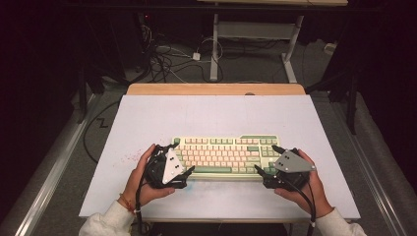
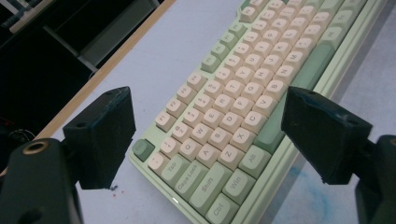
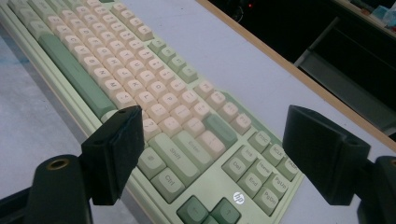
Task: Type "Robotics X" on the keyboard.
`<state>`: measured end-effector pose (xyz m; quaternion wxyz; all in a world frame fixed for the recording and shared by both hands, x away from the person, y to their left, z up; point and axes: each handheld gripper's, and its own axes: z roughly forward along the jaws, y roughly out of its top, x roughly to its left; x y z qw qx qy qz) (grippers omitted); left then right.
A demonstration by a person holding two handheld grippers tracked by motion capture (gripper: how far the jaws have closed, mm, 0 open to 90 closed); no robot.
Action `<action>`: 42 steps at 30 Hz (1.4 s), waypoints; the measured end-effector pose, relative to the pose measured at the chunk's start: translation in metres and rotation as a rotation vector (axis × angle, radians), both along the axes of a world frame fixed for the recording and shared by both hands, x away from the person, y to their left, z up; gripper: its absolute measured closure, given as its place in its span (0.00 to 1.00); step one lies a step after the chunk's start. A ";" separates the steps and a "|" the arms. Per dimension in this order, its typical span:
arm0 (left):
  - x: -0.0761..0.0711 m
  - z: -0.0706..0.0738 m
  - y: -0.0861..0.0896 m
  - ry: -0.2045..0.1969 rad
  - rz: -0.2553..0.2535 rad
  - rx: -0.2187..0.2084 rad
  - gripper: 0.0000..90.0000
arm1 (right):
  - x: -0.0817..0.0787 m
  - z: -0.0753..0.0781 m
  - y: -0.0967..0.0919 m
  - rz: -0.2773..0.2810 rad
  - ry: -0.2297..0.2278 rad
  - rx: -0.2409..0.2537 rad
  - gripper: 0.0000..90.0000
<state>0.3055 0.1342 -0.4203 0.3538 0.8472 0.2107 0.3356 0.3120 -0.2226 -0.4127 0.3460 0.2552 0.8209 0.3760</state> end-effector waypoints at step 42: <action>-0.018 -0.026 0.036 0.014 0.059 -0.004 0.17 | -0.029 -0.007 -0.040 -0.104 -0.003 -0.019 0.23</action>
